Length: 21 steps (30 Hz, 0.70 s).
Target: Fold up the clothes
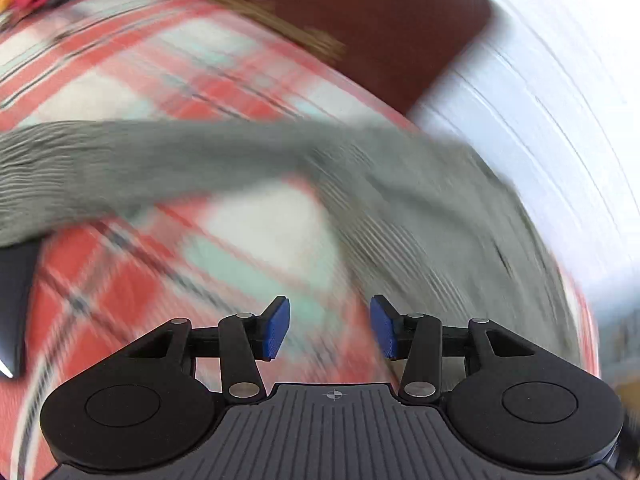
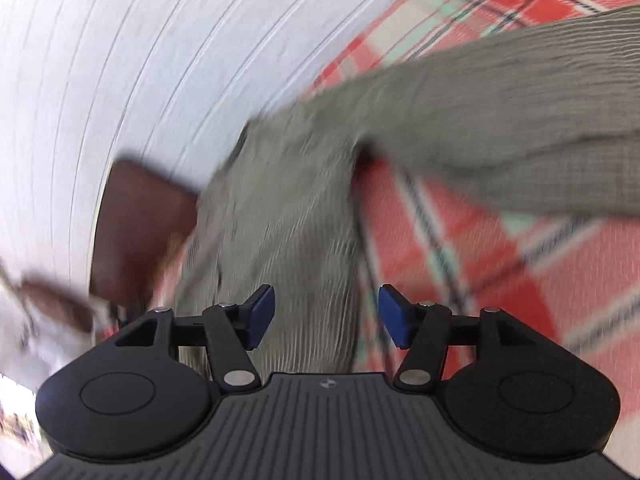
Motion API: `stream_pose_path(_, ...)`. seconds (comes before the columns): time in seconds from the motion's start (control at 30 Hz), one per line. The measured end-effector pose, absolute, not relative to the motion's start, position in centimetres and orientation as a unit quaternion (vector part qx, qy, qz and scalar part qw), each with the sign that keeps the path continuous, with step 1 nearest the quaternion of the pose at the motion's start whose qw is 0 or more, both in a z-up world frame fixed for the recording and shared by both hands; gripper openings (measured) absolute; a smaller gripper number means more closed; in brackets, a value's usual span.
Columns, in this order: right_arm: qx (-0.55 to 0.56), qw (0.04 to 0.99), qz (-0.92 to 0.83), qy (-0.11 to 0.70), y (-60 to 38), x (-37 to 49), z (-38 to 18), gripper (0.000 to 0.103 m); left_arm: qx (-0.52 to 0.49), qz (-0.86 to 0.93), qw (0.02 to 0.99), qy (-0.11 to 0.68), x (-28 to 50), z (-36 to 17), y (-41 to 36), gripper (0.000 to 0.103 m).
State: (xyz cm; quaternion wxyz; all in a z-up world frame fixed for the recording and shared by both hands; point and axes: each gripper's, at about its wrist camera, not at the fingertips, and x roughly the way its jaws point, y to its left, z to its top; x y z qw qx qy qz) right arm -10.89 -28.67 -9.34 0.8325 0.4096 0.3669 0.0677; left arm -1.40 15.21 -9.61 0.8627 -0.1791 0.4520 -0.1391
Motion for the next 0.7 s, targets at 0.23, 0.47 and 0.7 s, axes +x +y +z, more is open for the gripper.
stream_pose_path(0.23,0.307,0.852,0.161,0.392,-22.4,-14.6,-7.4,0.071,0.107,-0.270,0.883,0.367,-10.6,-6.0,3.8,0.075)
stream_pose_path(0.47,0.219,0.876,0.182,0.390,-20.0,-17.5,-6.3,0.072,0.261,-0.300,0.878,0.266,-14.3,-6.3,-4.1,0.077)
stream_pose_path(0.7,0.198,0.885,0.178,0.383,-19.5,-18.5,-6.1,0.072,0.300,-0.264,0.877,0.266,-13.2,-8.2,-6.1,0.052)
